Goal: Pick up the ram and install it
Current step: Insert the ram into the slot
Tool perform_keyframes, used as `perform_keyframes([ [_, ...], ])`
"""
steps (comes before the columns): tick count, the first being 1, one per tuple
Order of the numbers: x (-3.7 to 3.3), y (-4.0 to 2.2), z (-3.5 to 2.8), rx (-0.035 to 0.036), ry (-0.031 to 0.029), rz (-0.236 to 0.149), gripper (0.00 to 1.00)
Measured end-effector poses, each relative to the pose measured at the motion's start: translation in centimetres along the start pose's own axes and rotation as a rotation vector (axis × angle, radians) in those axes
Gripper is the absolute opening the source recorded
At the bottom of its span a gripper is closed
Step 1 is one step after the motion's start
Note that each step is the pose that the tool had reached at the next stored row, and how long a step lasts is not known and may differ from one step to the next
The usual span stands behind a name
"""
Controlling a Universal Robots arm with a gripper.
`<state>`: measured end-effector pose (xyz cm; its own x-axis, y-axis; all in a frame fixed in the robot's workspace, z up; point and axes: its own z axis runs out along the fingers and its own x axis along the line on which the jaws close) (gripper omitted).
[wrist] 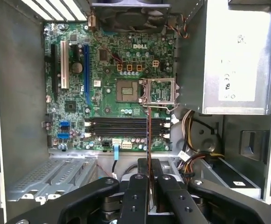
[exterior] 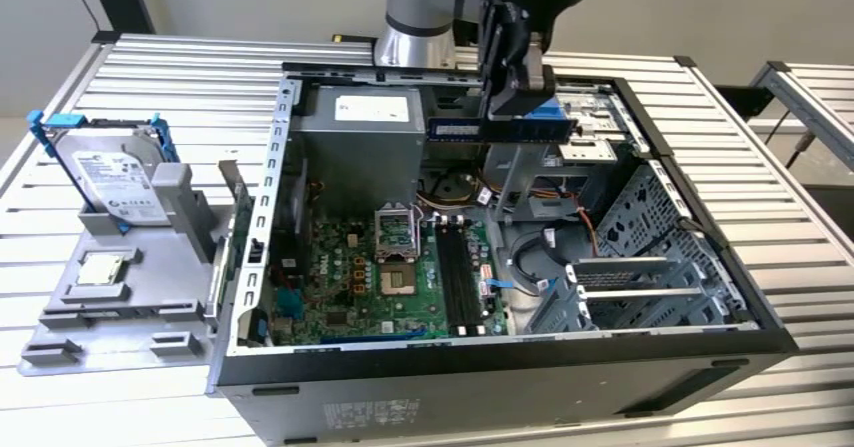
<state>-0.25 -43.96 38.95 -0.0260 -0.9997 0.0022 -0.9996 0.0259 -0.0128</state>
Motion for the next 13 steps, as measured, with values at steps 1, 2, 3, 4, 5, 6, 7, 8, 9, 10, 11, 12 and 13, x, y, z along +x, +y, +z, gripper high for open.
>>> perform_keyframes([
  [1,0.00,0.00,0.00,0.0001,0.0001,0.012,0.00],
  [2,0.00,0.00,0.00,0.0000,0.0003,0.025,0.00],
  [3,0.00,0.00,-0.01,-0.0001,0.0006,0.039,0.00],
  [4,0.00,0.00,0.00,-0.0001,0.0008,0.055,0.00],
  [5,0.00,0.00,0.00,-0.0002,0.0010,0.067,0.00],
  [6,0.00,0.00,0.00,-0.0002,0.0011,0.077,0.00],
  [7,0.00,0.00,0.00,-0.0002,0.0011,0.082,0.00],
  [8,0.00,0.00,0.00,-0.0002,0.0012,0.082,0.00],
  [9,0.00,0.00,0.00,-0.0002,0.0011,0.082,0.00],
  [10,0.00,0.00,0.00,-0.0002,0.0011,0.082,0.00],
  [11,0.00,0.00,0.00,-0.0002,0.0012,0.082,0.00],
  [12,0.00,0.00,0.00,-0.0002,0.0011,0.082,0.00],
  [13,0.00,0.00,0.00,-0.0002,0.0011,0.082,0.00],
])
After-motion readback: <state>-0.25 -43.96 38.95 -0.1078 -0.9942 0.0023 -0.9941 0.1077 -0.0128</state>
